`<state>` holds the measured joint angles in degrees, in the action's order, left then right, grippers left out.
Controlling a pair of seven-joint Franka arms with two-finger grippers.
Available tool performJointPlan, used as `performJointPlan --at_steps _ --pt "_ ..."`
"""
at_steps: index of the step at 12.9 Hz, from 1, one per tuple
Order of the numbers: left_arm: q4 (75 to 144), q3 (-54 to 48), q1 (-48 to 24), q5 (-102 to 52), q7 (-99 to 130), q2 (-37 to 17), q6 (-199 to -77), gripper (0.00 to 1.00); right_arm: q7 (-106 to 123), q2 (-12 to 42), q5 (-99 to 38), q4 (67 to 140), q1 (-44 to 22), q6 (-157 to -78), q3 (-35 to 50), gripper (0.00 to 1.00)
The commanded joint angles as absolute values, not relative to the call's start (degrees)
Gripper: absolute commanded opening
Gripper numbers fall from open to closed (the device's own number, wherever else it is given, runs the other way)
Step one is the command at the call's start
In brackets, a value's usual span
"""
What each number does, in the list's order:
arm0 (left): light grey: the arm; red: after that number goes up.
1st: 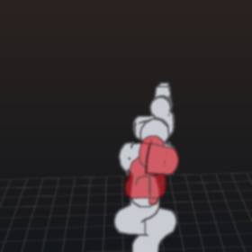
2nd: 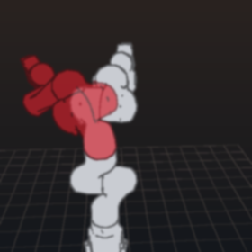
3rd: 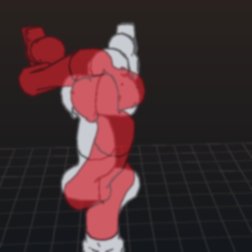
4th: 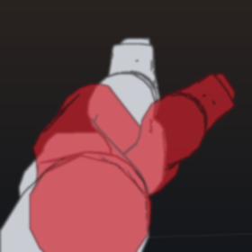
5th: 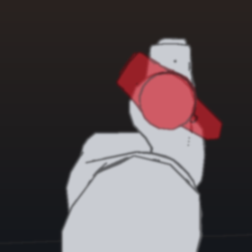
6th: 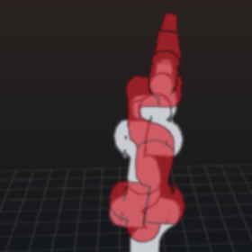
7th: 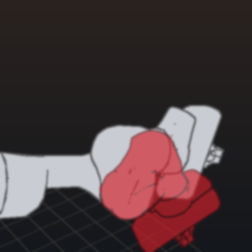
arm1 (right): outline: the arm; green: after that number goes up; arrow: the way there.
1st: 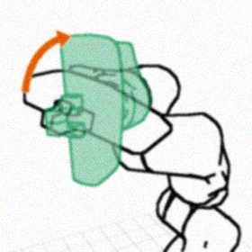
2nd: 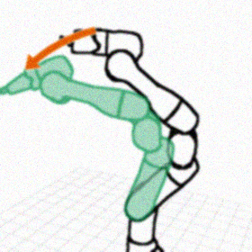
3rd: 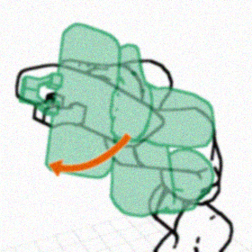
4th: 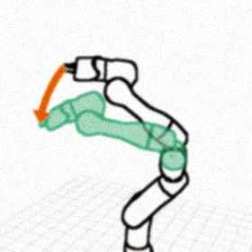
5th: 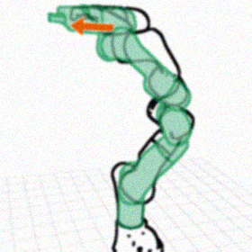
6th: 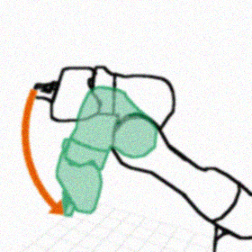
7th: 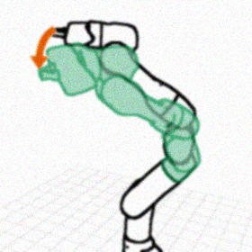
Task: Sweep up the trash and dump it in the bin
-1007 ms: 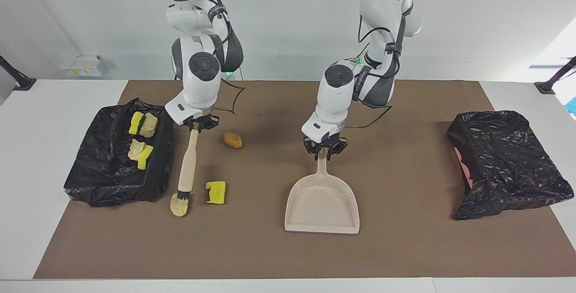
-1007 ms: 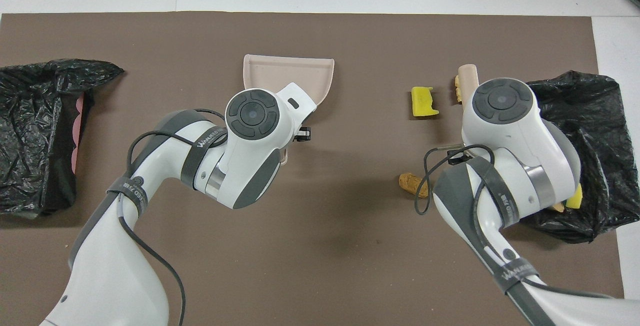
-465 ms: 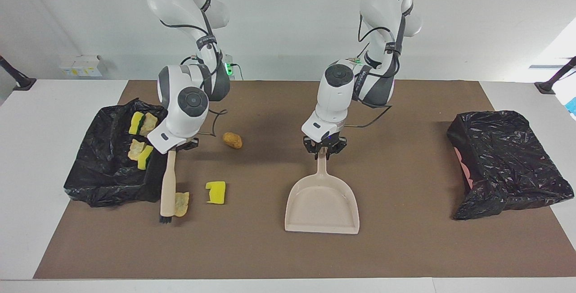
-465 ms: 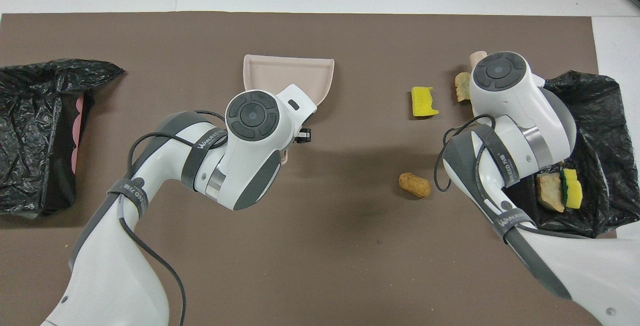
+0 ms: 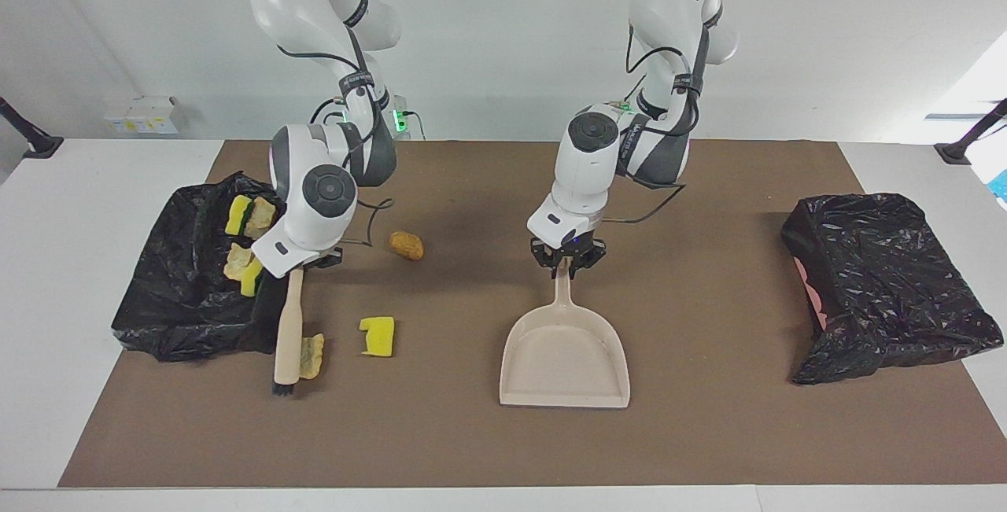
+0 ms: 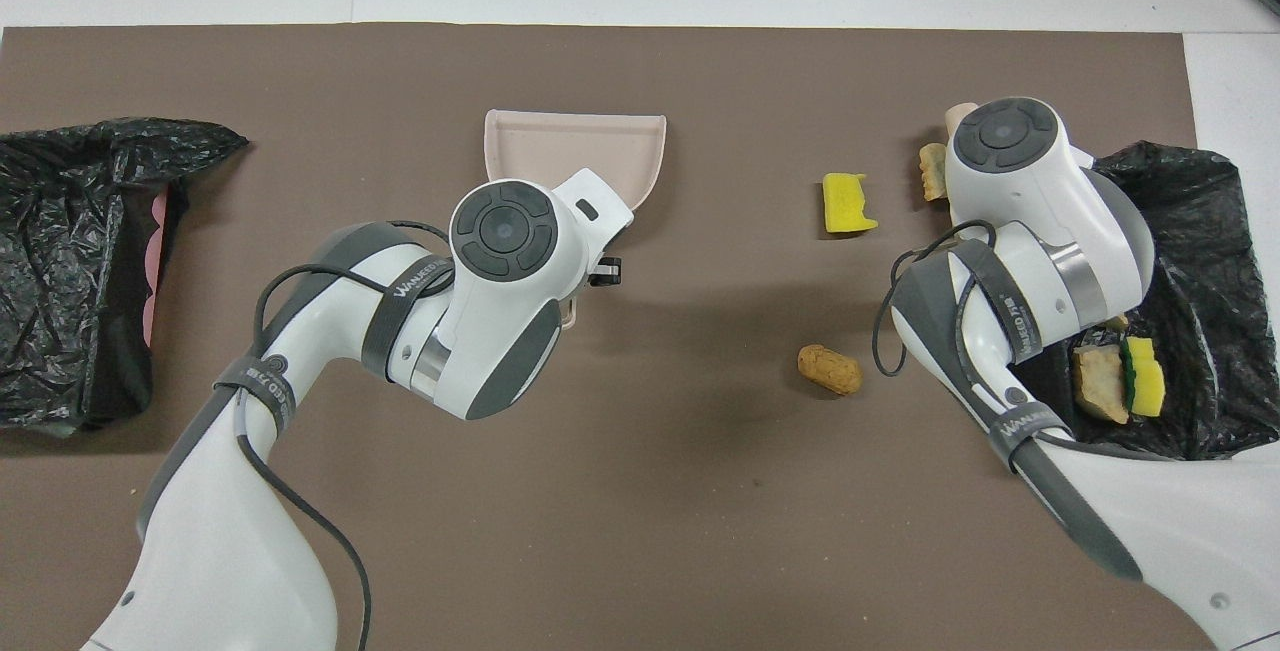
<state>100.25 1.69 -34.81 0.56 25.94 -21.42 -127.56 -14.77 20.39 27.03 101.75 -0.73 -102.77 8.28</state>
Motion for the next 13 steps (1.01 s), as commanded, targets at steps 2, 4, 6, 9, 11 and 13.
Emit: performJointPlan --at_steps 2,4,6,9,11,13 --pt "101.16 1.76 -31.47 -0.26 7.62 -16.89 -124.30 0.00 -6.88 19.25 15.16 104.14 -0.88 -100.55 9.31 0.00" --pt "101.34 1.93 -29.89 -0.26 -1.62 -15.13 -120.17 0.00 -6.68 18.81 10.30 104.33 -2.71 -99.50 9.93 0.00" --pt "101.60 1.93 -28.83 -0.26 -12.25 -13.37 -114.90 0.00 -6.59 18.46 4.95 104.33 -5.09 -99.58 10.02 0.00" --pt "102.74 1.93 -28.22 -0.26 -31.76 -12.22 -109.87 0.00 -6.33 18.28 2.81 104.33 -7.55 -99.58 10.02 0.00" --pt "106.94 1.93 -28.39 -0.09 -42.32 -10.03 -111.00 0.00 -6.33 18.11 1.77 104.33 -8.00 -100.02 10.37 0.00" --pt "111.95 1.93 -28.74 0.35 -45.96 -7.74 -114.85 0.00 -6.33 18.02 -0.35 104.68 -8.26 -100.37 10.46 0.00"
